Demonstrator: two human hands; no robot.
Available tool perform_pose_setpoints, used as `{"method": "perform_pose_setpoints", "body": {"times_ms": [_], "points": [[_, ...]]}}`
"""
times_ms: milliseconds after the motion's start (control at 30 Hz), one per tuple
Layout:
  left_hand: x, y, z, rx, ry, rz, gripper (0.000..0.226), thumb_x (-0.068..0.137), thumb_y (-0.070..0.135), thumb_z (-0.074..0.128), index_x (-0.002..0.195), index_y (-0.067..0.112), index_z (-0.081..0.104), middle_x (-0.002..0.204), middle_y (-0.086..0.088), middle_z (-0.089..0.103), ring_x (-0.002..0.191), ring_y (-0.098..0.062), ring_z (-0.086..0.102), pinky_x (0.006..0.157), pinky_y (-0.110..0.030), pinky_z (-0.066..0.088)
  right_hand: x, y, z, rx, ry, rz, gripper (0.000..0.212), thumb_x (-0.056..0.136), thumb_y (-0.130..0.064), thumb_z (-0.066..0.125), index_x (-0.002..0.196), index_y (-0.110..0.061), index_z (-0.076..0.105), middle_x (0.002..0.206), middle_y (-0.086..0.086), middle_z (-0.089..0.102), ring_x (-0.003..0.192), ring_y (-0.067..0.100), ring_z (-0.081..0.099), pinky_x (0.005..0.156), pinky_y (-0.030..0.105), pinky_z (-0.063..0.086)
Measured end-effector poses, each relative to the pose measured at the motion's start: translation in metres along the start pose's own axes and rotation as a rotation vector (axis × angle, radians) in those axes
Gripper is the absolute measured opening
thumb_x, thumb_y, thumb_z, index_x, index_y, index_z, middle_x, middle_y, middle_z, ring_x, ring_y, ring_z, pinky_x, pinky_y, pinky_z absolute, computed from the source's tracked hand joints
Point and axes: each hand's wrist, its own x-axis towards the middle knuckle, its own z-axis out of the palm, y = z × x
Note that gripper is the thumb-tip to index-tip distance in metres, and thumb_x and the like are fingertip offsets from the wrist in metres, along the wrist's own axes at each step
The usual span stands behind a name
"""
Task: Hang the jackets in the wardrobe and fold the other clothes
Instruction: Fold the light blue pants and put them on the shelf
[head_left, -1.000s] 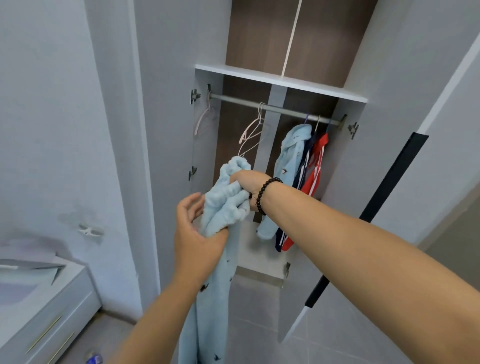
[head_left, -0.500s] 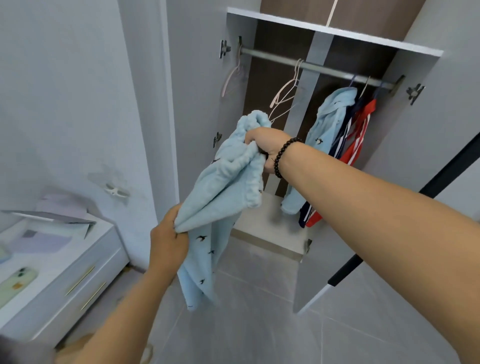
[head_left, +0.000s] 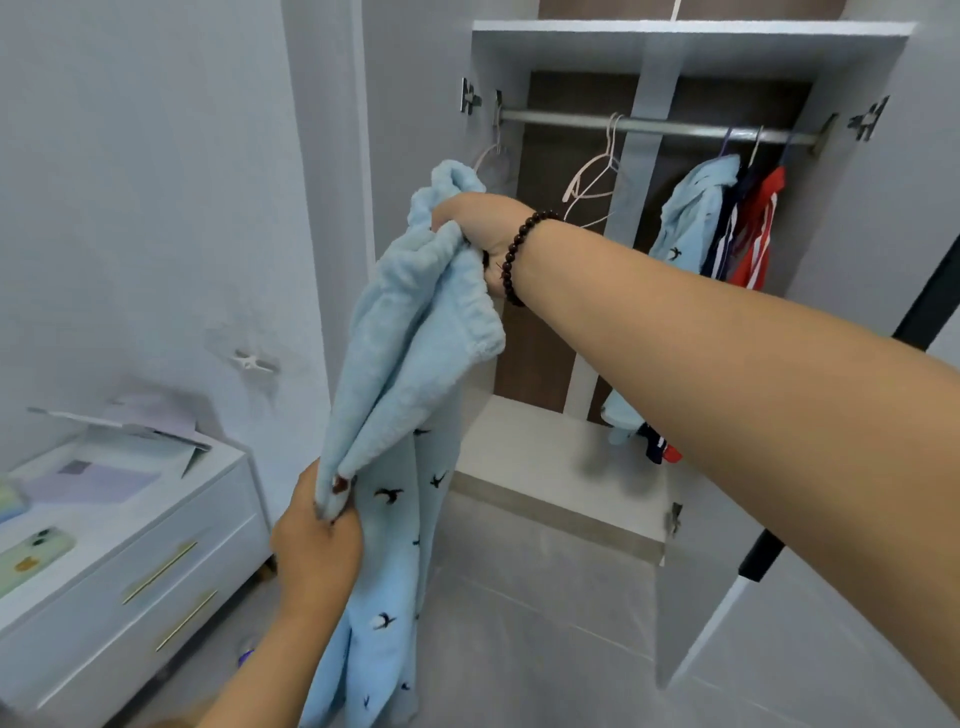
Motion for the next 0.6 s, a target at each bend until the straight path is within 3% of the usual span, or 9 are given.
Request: {"method": "perform_pose_setpoints", "body": {"times_ms": [133, 233, 300, 367, 467, 533, 600], "points": [[-0.032, -0.029, -0.043, 0.038, 0.050, 0.074, 0.055, 0.084, -0.015, 0.039, 0.126, 0.015, 0.057, 0.081, 0.017, 0.056, 0.069, 0.021, 0.052, 0.060, 0.005, 0.035, -0.053, 0.052, -0.008, -0.093, 0.090, -0.039, 0.022, 0.084, 0.003, 0.043, 0.073, -0.016, 0.043, 0.063, 0.002, 0.047, 0.056, 0.014, 0.049, 0.054, 0.026, 0.044], [-0.054, -0.037, -0.087, 0.131, -0.069, 0.140, 0.061, 0.081, -0.018, 0.038, 0.130, 0.015, 0.056, 0.089, 0.001, 0.062, 0.068, -0.003, 0.053, 0.059, 0.002, 0.036, -0.095, 0.088, -0.006, -0.077, 0.166, -0.017, 0.012, 0.083, 0.000, 0.049, 0.085, -0.011, 0.052, 0.069, 0.006, 0.056, 0.070, 0.018, 0.058, 0.076, 0.031, 0.055], [-0.063, -0.043, -0.118, 0.200, -0.145, 0.195, 0.061, 0.080, -0.017, 0.039, 0.130, 0.014, 0.056, 0.098, 0.001, 0.061, 0.073, 0.000, 0.051, 0.063, 0.002, 0.034, -0.115, 0.106, 0.001, -0.016, 0.229, 0.010, 0.019, 0.080, -0.002, 0.054, 0.099, -0.006, 0.055, 0.078, 0.010, 0.058, 0.076, 0.022, 0.062, 0.084, 0.036, 0.055], [-0.067, -0.045, -0.145, 0.219, -0.212, 0.177, 0.053, 0.083, -0.007, 0.040, 0.130, 0.012, 0.056, 0.103, 0.000, 0.061, 0.082, 0.007, 0.052, 0.072, -0.008, 0.039, -0.132, 0.121, 0.011, 0.005, 0.244, 0.045, 0.023, 0.079, -0.002, 0.056, 0.101, -0.006, 0.055, 0.076, 0.011, 0.057, 0.071, 0.022, 0.062, 0.083, 0.036, 0.056], [-0.069, -0.038, -0.180, 0.197, -0.295, 0.095, 0.041, 0.084, 0.016, 0.040, 0.119, 0.022, 0.062, 0.108, 0.002, 0.064, 0.098, -0.016, 0.053, 0.079, -0.033, 0.039, -0.159, 0.135, 0.026, -0.026, 0.239, 0.095, 0.010, 0.080, -0.003, 0.054, 0.087, -0.009, 0.052, 0.059, 0.005, 0.050, 0.051, 0.015, 0.054, 0.061, 0.027, 0.053], [-0.071, -0.029, -0.200, 0.122, -0.335, 0.070, 0.023, 0.088, 0.020, 0.050, 0.097, 0.033, 0.067, 0.092, 0.013, 0.069, 0.087, -0.013, 0.059, 0.070, -0.032, 0.042, -0.176, 0.131, 0.032, -0.068, 0.222, 0.082, 0.011, 0.082, -0.003, 0.052, 0.078, -0.011, 0.048, 0.056, 0.005, 0.048, 0.049, 0.015, 0.051, 0.053, 0.025, 0.046], [-0.079, -0.017, -0.215, 0.042, -0.397, 0.028, 0.016, 0.090, 0.020, 0.063, 0.081, 0.029, 0.072, 0.072, 0.013, 0.068, 0.070, -0.009, 0.059, 0.063, -0.029, 0.042, -0.190, 0.122, 0.032, -0.080, 0.185, 0.026, 0.019, 0.085, -0.001, 0.045, 0.073, -0.015, 0.043, 0.064, 0.004, 0.044, 0.058, 0.016, 0.047, 0.056, 0.025, 0.040]]}}
